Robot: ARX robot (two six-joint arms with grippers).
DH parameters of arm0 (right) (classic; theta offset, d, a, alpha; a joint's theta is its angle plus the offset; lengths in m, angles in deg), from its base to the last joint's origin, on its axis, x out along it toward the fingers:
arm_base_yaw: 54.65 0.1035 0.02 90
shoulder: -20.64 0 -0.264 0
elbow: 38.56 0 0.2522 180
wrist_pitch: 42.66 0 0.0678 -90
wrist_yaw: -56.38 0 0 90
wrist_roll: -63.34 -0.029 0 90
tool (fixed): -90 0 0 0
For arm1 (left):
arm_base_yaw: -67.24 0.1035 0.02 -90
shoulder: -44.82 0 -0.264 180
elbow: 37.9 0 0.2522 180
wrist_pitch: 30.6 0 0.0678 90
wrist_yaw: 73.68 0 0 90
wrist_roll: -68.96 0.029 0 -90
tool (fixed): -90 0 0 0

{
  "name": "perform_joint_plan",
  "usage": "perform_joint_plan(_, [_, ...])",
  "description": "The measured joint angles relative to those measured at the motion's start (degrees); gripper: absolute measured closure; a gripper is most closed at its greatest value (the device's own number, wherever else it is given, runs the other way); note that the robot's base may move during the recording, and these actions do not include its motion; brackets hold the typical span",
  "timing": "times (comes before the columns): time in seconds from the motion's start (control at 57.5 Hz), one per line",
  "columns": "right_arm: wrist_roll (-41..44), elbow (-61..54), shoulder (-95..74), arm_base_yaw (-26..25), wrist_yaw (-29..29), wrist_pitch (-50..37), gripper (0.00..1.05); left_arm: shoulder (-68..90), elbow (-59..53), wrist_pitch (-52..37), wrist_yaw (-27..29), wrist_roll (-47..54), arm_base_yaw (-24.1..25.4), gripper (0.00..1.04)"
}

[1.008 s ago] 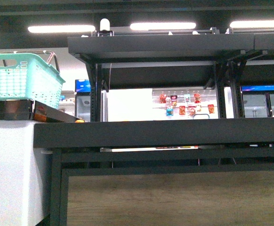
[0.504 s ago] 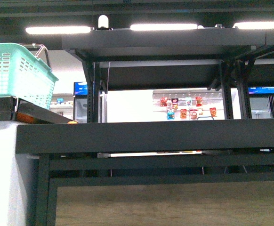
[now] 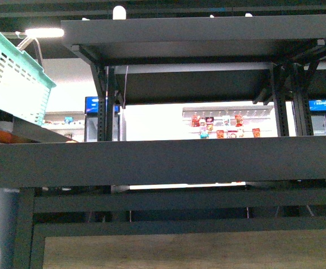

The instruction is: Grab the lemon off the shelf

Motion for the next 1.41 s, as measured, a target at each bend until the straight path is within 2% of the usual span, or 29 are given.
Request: perform_joint_plan(1.408, [0.0, 0.0, 0.0, 0.0, 0.0, 0.0, 0.07, 0.1, 0.0, 0.0, 0.0, 0.0, 0.0, 0.08])
